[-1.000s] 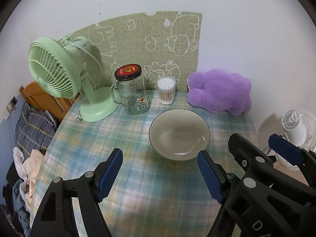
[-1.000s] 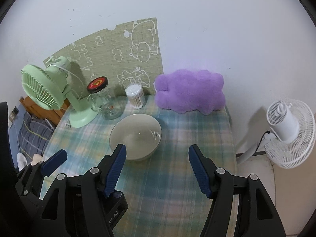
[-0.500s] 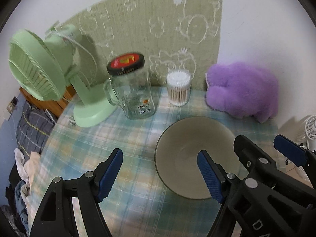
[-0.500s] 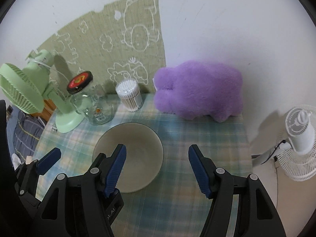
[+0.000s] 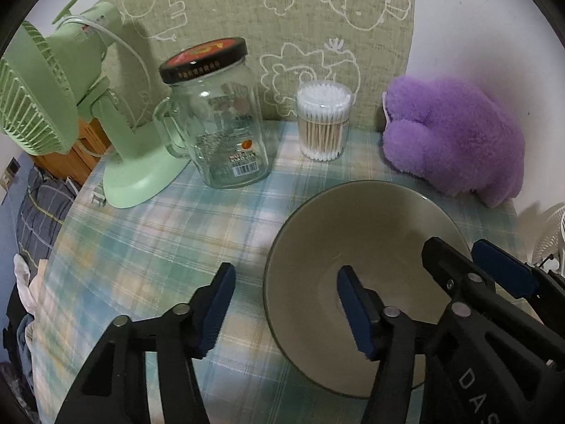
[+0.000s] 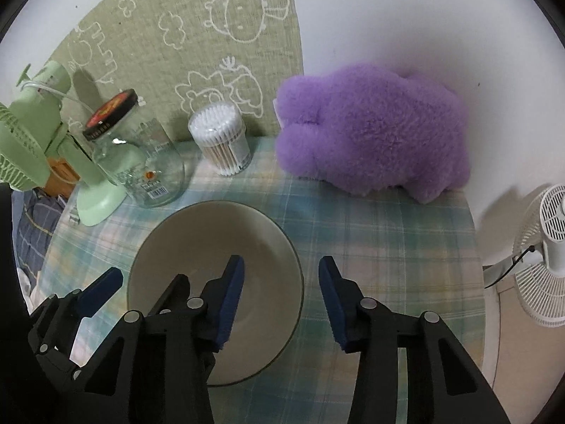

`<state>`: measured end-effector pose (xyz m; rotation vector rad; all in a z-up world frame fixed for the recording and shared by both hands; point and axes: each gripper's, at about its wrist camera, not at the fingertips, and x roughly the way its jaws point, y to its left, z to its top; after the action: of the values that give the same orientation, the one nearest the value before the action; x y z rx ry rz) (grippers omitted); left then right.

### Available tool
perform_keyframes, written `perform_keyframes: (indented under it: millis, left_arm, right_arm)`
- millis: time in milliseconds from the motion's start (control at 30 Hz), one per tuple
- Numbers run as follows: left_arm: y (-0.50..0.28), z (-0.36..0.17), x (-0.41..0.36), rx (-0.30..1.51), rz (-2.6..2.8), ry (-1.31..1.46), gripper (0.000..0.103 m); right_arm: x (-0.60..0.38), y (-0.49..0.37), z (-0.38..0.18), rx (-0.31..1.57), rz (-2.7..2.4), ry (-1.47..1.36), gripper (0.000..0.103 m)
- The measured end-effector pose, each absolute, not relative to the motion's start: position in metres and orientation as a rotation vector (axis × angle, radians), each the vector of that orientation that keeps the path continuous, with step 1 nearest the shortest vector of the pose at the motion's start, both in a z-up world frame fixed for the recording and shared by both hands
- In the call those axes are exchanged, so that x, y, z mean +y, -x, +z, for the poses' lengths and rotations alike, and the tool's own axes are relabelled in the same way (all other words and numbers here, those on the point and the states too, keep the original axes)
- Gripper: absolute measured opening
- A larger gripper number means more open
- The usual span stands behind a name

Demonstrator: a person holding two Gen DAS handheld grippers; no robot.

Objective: Organize plates and bowls
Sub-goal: 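Close both grippers on the rim of the patterned bowl, then lift the patterned bowl with both grippers and carry it over the nested grey bowls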

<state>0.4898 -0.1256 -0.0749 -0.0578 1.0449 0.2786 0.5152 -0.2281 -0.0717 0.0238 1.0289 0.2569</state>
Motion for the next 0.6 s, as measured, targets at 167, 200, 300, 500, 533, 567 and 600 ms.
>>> perform_keyframes:
  millis: [167, 200, 300, 500, 533, 567, 600]
  left_arm:
    - [-0.493, -0.082, -0.13, 1.068, 0.285, 0.034, 0.037]
    - [-0.493, -0.083, -0.131, 1.066, 0.296, 0.021, 0.034]
    - [-0.492, -0.085, -0.132, 1.064, 0.295, 0.004, 0.027]
    - [-0.493, -0.086, -0.131, 1.064, 0.3, 0.003, 0.021]
    - [-0.493, -0.086, -0.131, 1.066, 0.297, 0.004, 0.021]
    - [-0.492, -0.086, -0.131, 1.068, 0.295, 0.004, 0.021]
    - [-0.492, -0.086, -0.132, 1.072, 0.292, 0.006, 0.021]
  right_arm:
    - [-0.231, -0.522, -0.082, 1.058, 0.24, -0.028, 0.025]
    - [-0.231, -0.523, -0.084, 1.063, 0.241, -0.025, 0.022]
    - [-0.23, -0.525, -0.089, 1.069, 0.249, -0.007, 0.015]
    - [-0.228, -0.526, -0.089, 1.066, 0.256, -0.004, 0.014]
    - [-0.228, -0.525, -0.088, 1.068, 0.255, -0.002, 0.014]
    - [-0.228, -0.526, -0.088, 1.07, 0.253, -0.002, 0.014]
    - [-0.228, -0.525, -0.088, 1.071, 0.252, 0.0, 0.014]
